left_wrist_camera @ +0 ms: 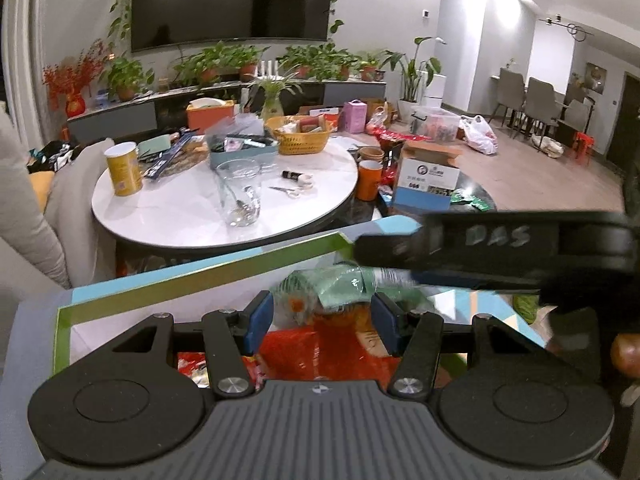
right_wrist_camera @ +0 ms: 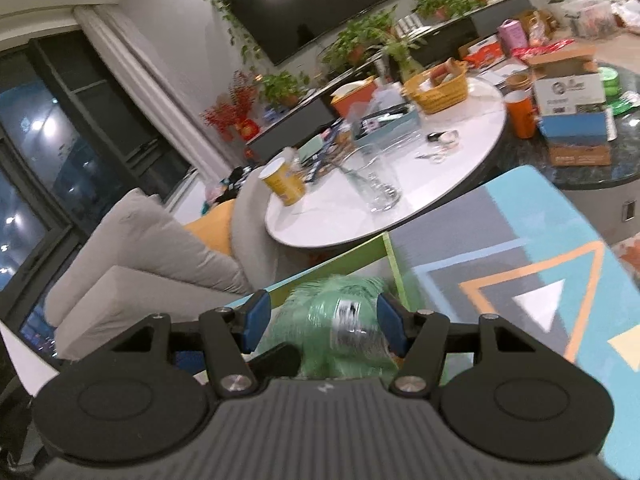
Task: Organize snacks
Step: 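Carry the green bag into the box and open the right gripper, then move both grippers away from the box toward the remaining snacks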
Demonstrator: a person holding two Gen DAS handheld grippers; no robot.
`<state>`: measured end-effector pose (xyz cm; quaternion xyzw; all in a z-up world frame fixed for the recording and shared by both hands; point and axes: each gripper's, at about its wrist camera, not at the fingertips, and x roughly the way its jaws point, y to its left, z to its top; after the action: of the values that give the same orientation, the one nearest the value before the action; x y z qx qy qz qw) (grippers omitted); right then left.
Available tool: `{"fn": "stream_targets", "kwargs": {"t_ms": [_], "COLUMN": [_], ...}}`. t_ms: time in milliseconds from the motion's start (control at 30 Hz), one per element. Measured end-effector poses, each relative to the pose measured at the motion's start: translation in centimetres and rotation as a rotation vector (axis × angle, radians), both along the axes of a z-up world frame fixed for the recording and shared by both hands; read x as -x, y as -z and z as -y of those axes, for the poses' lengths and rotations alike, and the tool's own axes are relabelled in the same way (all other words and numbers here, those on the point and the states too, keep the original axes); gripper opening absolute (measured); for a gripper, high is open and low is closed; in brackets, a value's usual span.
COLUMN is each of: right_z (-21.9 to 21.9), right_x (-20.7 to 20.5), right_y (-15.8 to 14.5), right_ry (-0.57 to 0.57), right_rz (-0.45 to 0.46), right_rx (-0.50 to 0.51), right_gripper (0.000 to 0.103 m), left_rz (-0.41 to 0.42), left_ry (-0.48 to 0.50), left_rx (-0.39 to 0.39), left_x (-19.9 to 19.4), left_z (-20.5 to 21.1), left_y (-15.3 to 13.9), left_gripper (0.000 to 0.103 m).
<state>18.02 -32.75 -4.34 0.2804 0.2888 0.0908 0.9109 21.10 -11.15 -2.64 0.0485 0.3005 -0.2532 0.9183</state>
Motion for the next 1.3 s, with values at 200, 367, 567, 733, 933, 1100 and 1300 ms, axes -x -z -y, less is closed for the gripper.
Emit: {"fn": "stream_targets", "kwargs": {"t_ms": [200, 367, 567, 733, 933, 1100, 1300], "right_z": [0.7, 0.8, 0.4, -0.1, -1.2, -2.3, -4.8], "right_x": [1.6, 3.0, 5.2, 7.5, 10.6, 13.6, 17.4], "right_y": [-0.6, -1.3, -2.5, -3.2, -3.4, -3.9, -5.2], "right_ry": [0.015, 0.009, -0.015, -0.043, -0.074, -0.093, -0.093], "right_rz": [0.014, 0.018, 0.034, 0.054, 0.079, 0.138, 0.287], "right_rx": [0.011, 0.018, 0.043, 0.073, 0.152, 0.242, 0.413], "right_gripper": [0.059, 0.059, 0.059, 0.059, 0.059, 0.059, 0.060], "left_rz": [-0.015, 0.005, 0.041, 0.056, 0.040, 0.013, -0.013], "left_ry": [-0.031, -0.043, -0.055, -0.069, -0.100, -0.127, -0.156], "left_rx": [0.009, 0.022, 0.040, 0.052, 0.062, 0.064, 0.075], "left_x": [0.7, 2.1, 4.9, 7.4, 10.3, 12.8, 15.1], "left_z": [-1.1, -2.0, -3.6, -4.9, -7.4, -9.6, -11.3], "left_y": [-0.1, -1.2, -3.0, -3.8, -3.3, -2.1, -1.0], "left_gripper": [0.051, 0.051, 0.051, 0.052, 0.056, 0.056, 0.057]}}
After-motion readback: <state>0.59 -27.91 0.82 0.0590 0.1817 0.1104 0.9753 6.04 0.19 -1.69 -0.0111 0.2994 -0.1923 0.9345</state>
